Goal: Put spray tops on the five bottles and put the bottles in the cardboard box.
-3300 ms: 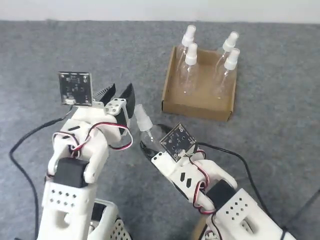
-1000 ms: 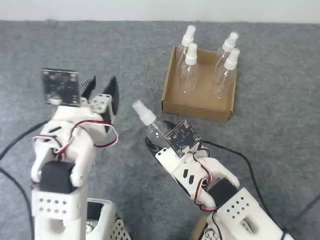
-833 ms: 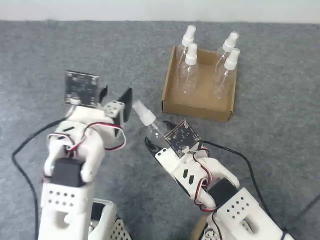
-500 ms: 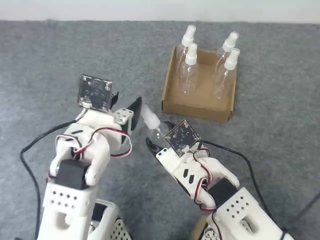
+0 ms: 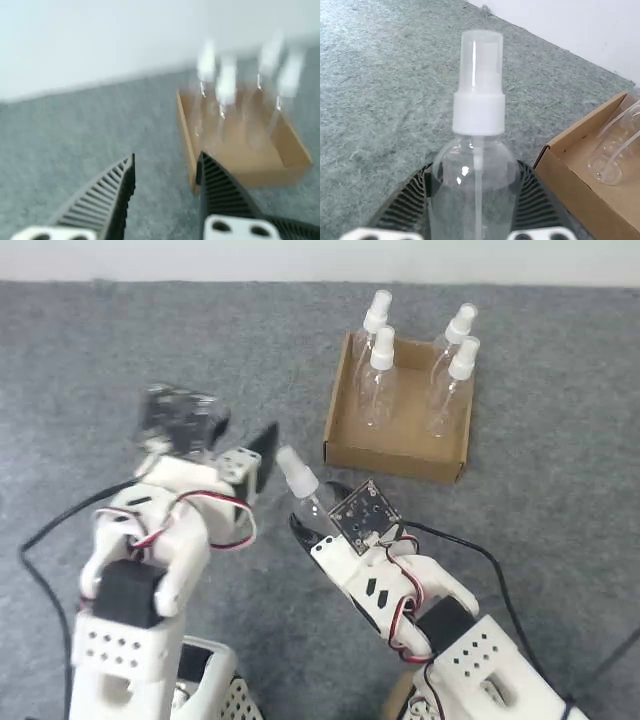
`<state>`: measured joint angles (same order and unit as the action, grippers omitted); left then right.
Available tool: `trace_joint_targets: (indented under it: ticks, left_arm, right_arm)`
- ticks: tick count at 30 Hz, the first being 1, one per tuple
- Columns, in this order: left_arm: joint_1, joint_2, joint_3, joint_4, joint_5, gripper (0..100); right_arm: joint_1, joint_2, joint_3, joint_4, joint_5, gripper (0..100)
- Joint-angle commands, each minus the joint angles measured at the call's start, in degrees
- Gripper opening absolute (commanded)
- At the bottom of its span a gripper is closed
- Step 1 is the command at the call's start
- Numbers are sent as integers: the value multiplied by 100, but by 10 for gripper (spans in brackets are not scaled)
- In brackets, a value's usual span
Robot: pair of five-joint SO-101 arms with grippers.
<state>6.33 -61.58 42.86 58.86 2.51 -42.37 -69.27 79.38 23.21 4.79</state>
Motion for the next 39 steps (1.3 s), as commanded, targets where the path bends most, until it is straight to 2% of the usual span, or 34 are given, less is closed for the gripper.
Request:
trace_joint_targets:
  ticks: [1, 6, 10, 15, 19, 21, 23, 26, 33, 39]
  left_arm:
    - [-281, -88, -479, 18, 211, 189]
    - [-343, -985, 268, -53, 571, 189]
    - [-79, -2171, 1516, -484, 431, 189]
    - [334, -3015, 2642, -712, 185, 189]
    - [730, -3235, 2905, -721, 167, 189]
    - [941, -3262, 2976, -721, -149, 199]
    - [1187, -3244, 3011, -695, -484, 244]
    - [1380, -3244, 3169, -738, -545, 293]
    - [1380, -3235, 3327, -1020, -501, 298]
    - [1371, -3235, 3477, -1284, -229, 314]
  right_arm:
    - [57, -171, -88, -136, -62, 6]
    - [356, -171, -316, -101, -62, 6]
    - [1147, -127, -835, -75, -62, 6]
    - [1569, 901, -1855, -66, -62, 6]
    - [1552, 2413, -3112, -66, -62, 6]
    - [1543, 3152, -3798, 48, -70, 6]
    - [1543, 3802, -4492, 400, -281, 6]
    - [1543, 4514, -5363, 1130, -580, 6]
    - [1420, 4558, -5873, 2000, -844, 6]
    - [954, 4084, -5864, 2440, -1090, 6]
